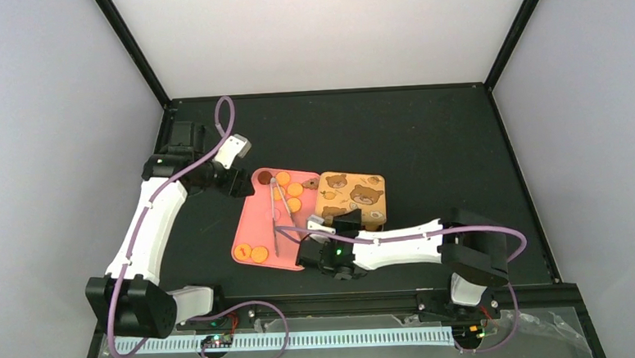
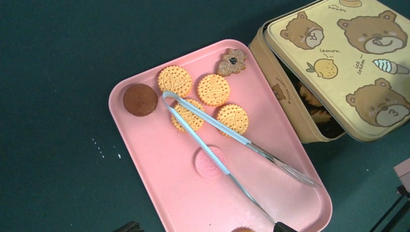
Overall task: Pack the cookies
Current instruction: Place the box lid on the packing box.
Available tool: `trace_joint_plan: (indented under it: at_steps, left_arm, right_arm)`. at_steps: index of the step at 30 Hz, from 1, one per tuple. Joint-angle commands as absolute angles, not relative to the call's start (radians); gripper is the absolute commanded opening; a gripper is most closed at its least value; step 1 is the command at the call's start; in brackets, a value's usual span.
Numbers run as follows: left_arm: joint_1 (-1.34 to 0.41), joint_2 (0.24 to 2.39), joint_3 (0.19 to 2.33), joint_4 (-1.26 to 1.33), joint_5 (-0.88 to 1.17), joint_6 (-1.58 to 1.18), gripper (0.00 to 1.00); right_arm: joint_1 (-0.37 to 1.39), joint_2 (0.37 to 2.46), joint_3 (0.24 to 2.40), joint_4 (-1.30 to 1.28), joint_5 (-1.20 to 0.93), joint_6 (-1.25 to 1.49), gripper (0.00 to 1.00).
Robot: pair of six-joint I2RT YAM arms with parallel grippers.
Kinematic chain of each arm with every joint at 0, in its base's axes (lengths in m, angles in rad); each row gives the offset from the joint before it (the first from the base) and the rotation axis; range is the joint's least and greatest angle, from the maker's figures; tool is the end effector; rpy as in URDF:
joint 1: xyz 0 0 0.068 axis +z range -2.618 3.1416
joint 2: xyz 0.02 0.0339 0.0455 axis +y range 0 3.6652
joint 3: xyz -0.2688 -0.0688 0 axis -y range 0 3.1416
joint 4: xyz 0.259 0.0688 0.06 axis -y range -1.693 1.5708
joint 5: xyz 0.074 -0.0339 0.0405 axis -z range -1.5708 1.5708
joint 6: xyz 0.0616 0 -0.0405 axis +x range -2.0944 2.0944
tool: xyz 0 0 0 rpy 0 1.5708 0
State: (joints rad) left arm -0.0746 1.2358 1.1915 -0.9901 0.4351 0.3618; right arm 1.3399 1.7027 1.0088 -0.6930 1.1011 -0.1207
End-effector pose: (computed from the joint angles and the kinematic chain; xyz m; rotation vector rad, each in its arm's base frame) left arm 0.2567 -0.0452 0.3042 0.6941 2.4242 -0.4517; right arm 0.1247 0.2906 0.1603 -1.3656 1.7104 -0.9844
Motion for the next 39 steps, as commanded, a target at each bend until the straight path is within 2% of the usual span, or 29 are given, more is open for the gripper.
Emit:
trace_joint_plan:
  at_steps: [1,5,18,20,26,29,33,35,39]
  left_arm:
    - [-0.096,1.221,1.185,-0.941,0.473,0.360,0.72]
    - [-0.121,1.246,1.185,-0.929,0.464,0.360,0.72]
    - [-0.280,1.403,1.213,-0.883,0.436,0.303,0.71]
    - [-0.308,1.428,1.221,-0.877,0.436,0.292,0.70]
    - [-0.372,1.473,1.220,-0.859,0.452,0.293,0.69]
    - [-0.398,1.491,1.204,-0.846,0.474,0.302,0.69]
    - [-0.454,1.514,1.171,-0.844,0.508,0.326,0.69]
    - [-0.486,1.516,1.146,-0.842,0.517,0.346,0.69]
    - [-0.553,1.512,1.108,-0.839,0.494,0.380,0.69]
  right_arm:
    - [1.359,1.699,1.041,-0.747,1.029,-0.042,0.33]
    - [1.360,1.691,1.047,-0.767,0.962,-0.019,0.45]
    - [1.360,1.600,1.021,-0.825,0.796,0.097,0.64]
    - [1.361,1.576,1.014,-0.826,0.778,0.128,0.71]
    - [1.333,1.365,1.006,-0.785,0.623,0.233,0.85]
    - [1.203,1.190,0.973,-0.725,0.491,0.310,0.88]
    - [0.829,1.020,0.894,-0.649,0.206,0.380,0.88]
    - [0.721,1.010,0.881,-0.641,0.125,0.383,0.88]
    - [0.660,1.109,0.884,-0.626,0.083,0.375,0.87]
